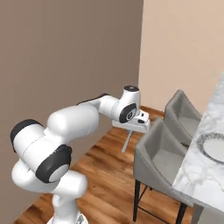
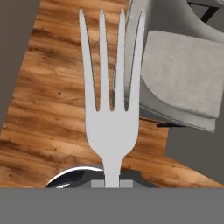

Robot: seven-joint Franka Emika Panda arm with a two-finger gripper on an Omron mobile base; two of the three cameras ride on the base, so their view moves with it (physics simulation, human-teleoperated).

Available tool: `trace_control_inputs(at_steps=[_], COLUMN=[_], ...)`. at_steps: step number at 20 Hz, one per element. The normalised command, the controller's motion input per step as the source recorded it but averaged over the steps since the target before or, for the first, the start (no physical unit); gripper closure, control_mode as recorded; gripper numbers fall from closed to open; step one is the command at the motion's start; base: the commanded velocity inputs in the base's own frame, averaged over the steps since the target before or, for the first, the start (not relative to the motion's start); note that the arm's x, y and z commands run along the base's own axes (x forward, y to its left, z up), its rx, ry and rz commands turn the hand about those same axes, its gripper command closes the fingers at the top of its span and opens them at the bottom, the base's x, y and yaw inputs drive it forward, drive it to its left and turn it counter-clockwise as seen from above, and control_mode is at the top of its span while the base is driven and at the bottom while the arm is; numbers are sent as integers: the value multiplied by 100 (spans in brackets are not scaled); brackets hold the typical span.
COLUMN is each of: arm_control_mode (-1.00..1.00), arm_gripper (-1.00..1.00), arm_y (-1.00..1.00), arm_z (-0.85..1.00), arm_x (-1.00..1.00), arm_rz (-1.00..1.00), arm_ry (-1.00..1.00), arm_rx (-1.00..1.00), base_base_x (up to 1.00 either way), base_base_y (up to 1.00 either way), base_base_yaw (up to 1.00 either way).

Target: Take the fork and place it on the left side of the plate. Then take the spoon and place it on the right side of the plate. Make sure they're directly next to the plate.

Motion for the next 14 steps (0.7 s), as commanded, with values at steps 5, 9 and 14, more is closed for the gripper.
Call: trace_control_inputs(at_steps=[5, 9, 14], arm_control_mode=[100, 100, 100], arm_gripper=[100, 100, 100], arm_y=[0, 0, 0], arm_z=[0, 0, 0], arm_x=[0, 0, 0], arm_rz=[0, 0, 0], arm_ry=[0, 0, 0], arm_rx=[0, 0, 0], base_base_x=[55, 59, 55], base_base_y=[45, 48, 56], base_base_yaw=[-43, -38, -29])
